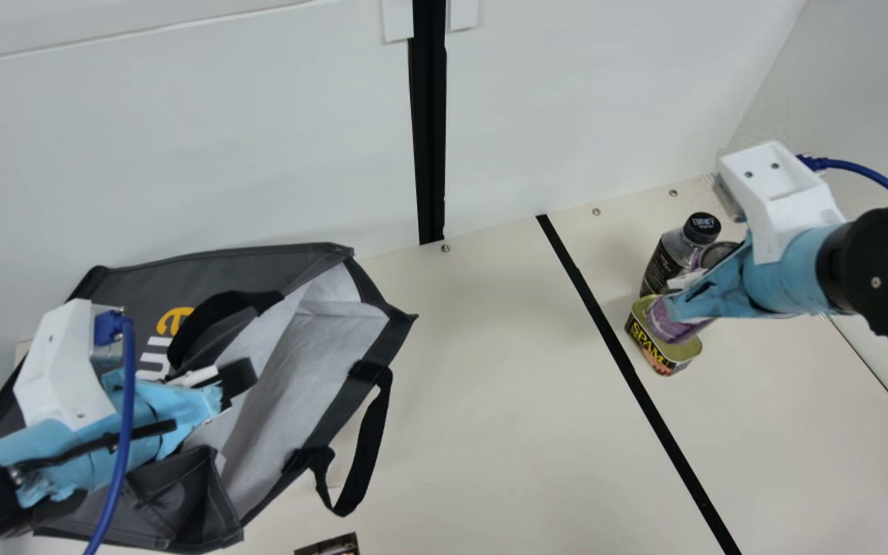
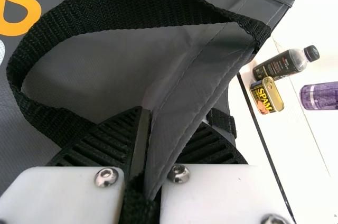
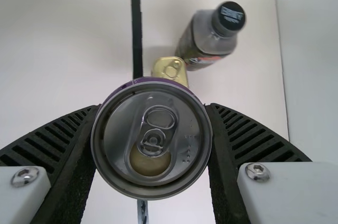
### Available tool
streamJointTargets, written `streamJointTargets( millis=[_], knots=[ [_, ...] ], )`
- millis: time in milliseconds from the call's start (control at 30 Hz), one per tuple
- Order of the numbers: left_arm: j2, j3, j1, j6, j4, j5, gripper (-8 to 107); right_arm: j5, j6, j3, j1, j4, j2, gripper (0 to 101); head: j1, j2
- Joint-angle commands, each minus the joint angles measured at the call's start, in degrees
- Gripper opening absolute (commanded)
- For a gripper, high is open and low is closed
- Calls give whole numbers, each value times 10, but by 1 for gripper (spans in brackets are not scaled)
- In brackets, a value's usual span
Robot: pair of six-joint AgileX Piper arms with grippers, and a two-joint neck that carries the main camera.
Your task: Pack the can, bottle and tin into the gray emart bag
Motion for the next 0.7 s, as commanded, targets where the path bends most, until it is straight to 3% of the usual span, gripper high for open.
streamJointTargets(
  millis=[0, 667],
  knots=[
    [0, 0, 0, 0, 0, 0, 10, 0, 4, -6, 20, -5, 4, 0, -13, -1],
    [0, 0, 0, 0, 0, 0, 10, 9, 21, -63, 151, -24, 50, 0, -13, -1]
  ],
)
